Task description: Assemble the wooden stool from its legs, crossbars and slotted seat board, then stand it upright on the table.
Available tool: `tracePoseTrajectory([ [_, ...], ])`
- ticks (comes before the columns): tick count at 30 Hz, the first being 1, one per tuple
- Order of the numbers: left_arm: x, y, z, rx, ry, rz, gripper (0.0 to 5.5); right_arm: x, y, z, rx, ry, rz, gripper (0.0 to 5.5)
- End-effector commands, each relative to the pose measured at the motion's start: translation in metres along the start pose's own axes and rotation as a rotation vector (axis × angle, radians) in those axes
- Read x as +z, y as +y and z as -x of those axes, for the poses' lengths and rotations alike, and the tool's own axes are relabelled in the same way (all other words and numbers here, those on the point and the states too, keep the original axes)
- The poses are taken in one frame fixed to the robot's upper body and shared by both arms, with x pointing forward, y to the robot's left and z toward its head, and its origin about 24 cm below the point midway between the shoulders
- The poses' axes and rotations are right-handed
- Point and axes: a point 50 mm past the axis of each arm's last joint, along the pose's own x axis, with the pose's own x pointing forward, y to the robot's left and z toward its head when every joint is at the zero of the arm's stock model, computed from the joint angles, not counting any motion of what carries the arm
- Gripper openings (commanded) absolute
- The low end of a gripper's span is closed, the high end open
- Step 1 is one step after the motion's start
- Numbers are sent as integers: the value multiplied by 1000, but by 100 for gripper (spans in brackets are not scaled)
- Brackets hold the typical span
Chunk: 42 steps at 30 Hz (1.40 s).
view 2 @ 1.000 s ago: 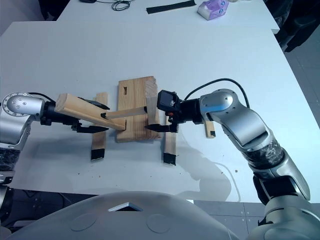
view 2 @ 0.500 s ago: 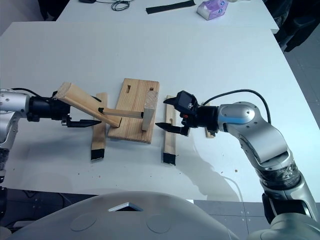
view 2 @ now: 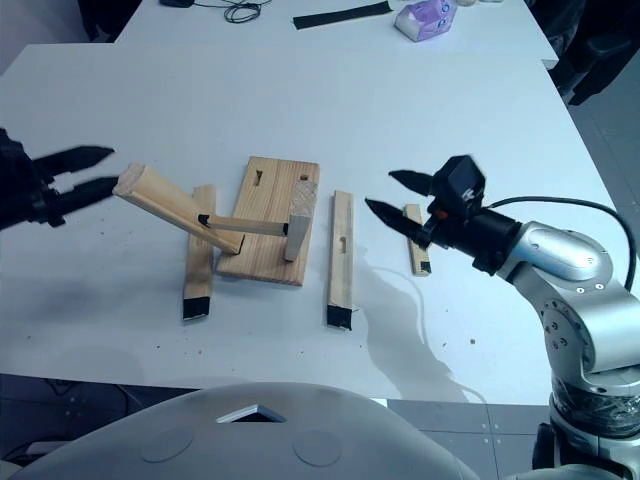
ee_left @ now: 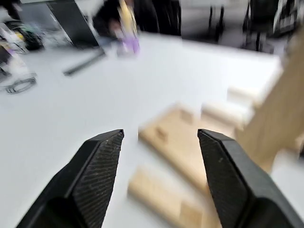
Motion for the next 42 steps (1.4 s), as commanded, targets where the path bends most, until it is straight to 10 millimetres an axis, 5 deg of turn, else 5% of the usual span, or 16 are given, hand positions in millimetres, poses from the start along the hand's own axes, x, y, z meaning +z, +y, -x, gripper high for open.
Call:
tracePoseTrajectory([
  [1, 37, -22, -36, -145, -186, 53, 297, 45, 7, -22, 69, -259, -5, 287],
  [9, 63, -39, -58, -262, -301, 144, 297, 93, 41, -55, 288, -458, -47, 287],
  [15, 96, -50, -59, -331, -421, 165, 297, 131, 60, -55, 408, -581, -9, 287],
  [18, 93, -57, -67, -354, -392, 167, 297, 140, 68, -53, 467, -625, -40, 287],
  [21, 69, -58, -76, -329, -295, 181, 297, 125, 75, -55, 502, -549, -56, 287],
  [27, -5, -56, -77, -273, -58, 206, 297, 42, 81, -75, 458, -160, -33, 287],
  [30, -17, -63, -78, -295, -49, 229, 297, 15, 76, -76, 436, -45, 9, 287],
  [36, 9, -60, -92, -291, -188, 225, 297, 31, 70, -75, 426, -172, 12, 287],
  [42, 30, -35, -109, -51, -309, 159, 297, 65, 54, -77, 246, -407, -18, 287],
])
